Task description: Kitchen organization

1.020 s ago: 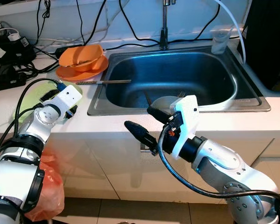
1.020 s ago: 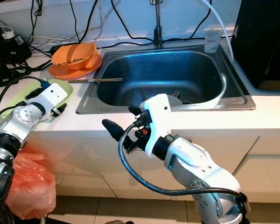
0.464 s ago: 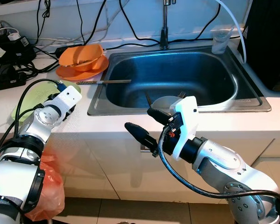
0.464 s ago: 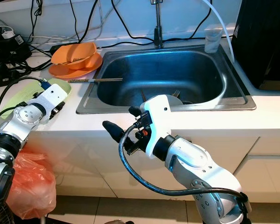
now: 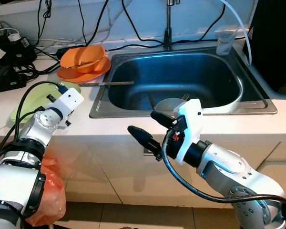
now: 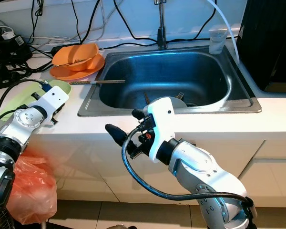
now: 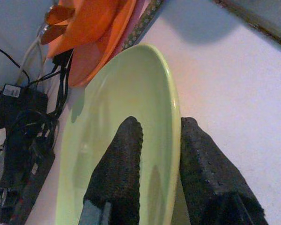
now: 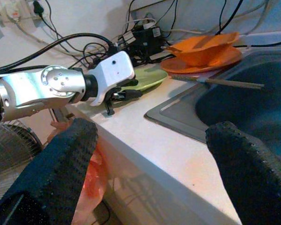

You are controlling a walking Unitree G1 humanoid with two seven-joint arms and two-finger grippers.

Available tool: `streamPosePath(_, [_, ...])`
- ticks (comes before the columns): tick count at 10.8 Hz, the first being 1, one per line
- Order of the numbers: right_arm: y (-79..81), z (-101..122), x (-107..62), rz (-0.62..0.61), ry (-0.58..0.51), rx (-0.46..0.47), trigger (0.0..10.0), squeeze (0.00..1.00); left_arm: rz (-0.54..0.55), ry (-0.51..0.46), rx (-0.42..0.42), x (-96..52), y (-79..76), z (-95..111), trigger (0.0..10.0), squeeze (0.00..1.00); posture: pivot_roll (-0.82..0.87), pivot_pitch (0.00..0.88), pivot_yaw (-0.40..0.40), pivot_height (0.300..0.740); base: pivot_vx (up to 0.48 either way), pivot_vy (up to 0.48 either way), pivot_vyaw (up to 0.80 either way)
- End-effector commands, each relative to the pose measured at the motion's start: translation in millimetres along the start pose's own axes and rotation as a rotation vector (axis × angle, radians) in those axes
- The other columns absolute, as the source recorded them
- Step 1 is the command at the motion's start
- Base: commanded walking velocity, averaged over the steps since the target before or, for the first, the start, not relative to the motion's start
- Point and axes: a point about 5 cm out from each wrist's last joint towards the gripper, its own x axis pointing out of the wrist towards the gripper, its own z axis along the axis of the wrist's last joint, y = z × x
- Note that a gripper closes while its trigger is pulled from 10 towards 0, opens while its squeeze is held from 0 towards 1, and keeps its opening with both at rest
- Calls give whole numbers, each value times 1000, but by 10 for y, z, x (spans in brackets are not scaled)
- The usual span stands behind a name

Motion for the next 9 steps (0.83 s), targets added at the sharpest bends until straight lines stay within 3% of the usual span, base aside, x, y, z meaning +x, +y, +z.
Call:
streamPosePath(1, [39,-2,2,24,2,4,10000,0,0,4,-12,-15,22,-41,0,0,-78,5,144,740,0,0,0])
streamPosePath(7, [33,-15,4,21,7,0,10000,0,-5,-2,-14,-18,16,-47,0,0,-77,6,143,740,0,0,0])
streamPosePath(9, [24,-15,8,17,6,-2,10000,0,34,-42,20,-20,58,13,0,0,-76,0,146,740,0,0,0])
